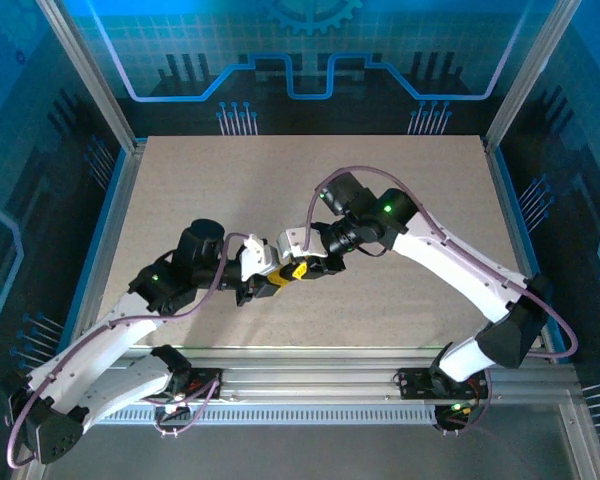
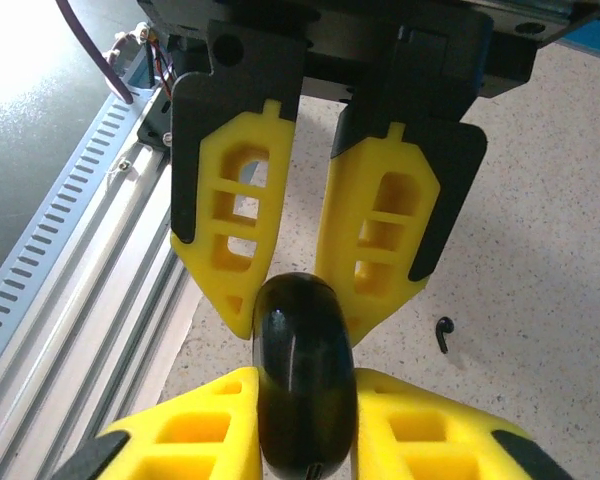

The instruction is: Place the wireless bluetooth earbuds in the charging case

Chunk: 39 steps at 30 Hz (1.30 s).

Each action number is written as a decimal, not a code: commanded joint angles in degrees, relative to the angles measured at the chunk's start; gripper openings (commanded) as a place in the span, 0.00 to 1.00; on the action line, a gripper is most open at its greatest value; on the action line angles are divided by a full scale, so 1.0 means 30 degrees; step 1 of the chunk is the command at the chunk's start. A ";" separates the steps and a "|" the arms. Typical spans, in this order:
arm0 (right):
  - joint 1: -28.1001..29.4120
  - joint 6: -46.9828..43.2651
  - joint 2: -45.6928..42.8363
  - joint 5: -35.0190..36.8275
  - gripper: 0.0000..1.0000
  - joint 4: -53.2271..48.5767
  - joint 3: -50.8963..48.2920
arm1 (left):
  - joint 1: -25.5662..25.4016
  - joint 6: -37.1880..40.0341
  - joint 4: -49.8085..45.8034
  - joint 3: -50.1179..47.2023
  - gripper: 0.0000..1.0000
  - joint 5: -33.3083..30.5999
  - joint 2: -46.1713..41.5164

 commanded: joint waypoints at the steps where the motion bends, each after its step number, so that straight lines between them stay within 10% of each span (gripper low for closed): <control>1: 0.0065 -0.0281 0.0252 -0.1003 0.15 -0.0717 0.0469 | -0.0073 -0.0310 0.1043 -0.0076 0.18 0.0313 -0.0315; 7: -0.0806 0.0304 -0.0350 -0.2480 0.12 -0.0071 -0.0027 | -0.0098 -0.0864 0.2266 -0.0807 0.56 -0.0110 -0.0805; 31: -0.2342 0.0899 -0.2355 -0.5598 0.11 0.0190 -0.2069 | -0.0099 -0.2824 0.4549 -0.1973 0.54 -0.4289 -0.2122; 39: -0.4266 0.8498 -0.4185 -0.7064 0.09 0.8166 -0.5468 | -0.0091 -0.3435 0.6040 -0.2638 0.55 -0.3473 -0.2379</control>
